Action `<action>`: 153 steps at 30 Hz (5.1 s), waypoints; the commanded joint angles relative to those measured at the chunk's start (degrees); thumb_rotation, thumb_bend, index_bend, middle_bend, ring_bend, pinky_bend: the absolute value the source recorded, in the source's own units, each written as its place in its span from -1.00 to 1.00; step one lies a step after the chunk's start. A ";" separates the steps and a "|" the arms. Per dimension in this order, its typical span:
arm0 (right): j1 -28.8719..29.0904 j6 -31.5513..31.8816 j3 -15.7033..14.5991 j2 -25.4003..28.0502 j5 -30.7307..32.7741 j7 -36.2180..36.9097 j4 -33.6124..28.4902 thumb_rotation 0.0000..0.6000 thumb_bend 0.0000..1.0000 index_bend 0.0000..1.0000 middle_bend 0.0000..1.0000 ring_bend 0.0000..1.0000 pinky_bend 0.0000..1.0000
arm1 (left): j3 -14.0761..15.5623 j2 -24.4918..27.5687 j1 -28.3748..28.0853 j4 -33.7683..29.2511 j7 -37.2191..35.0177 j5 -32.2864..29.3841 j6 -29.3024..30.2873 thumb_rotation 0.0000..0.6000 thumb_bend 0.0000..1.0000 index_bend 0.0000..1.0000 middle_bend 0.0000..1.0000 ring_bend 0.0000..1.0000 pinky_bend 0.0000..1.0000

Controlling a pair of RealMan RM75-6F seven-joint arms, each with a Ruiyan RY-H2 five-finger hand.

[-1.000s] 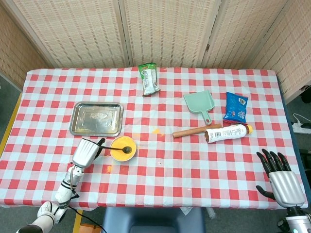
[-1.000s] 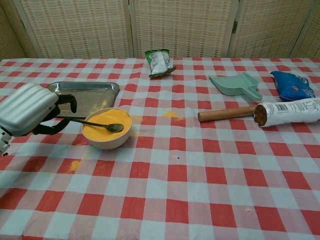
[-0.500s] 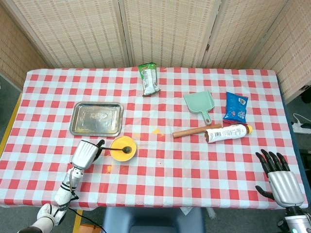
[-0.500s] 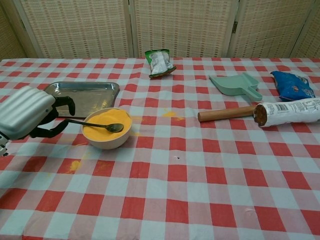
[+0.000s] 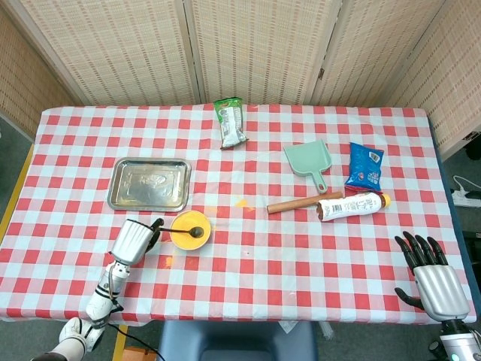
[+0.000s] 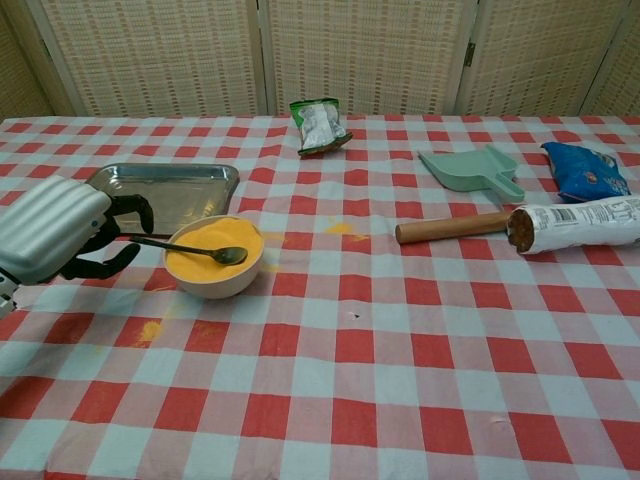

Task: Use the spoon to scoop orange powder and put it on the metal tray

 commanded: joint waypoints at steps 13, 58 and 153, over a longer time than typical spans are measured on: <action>-0.13 0.22 -0.13 0.03 -0.21 -0.18 -0.07 1.00 -0.81 -1.00 -1.00 -1.00 -1.00 | -0.18 -0.73 0.04 1.08 -1.09 -0.17 0.05 1.00 -0.15 0.00 1.00 1.00 1.00; 0.03 -0.32 -0.06 -0.14 0.46 -0.87 -0.04 1.00 -0.81 -1.00 -1.00 -1.00 -1.00 | -0.02 -1.12 0.31 1.56 -2.88 -0.06 0.74 1.00 -0.14 0.09 1.00 1.00 1.00; 0.12 -0.58 -0.18 -0.29 0.64 -1.42 -0.01 1.00 -0.80 -1.00 -1.00 -1.00 -1.00 | 0.65 -1.32 -0.03 2.86 -4.81 0.24 0.49 1.00 -0.15 0.03 1.00 1.00 1.00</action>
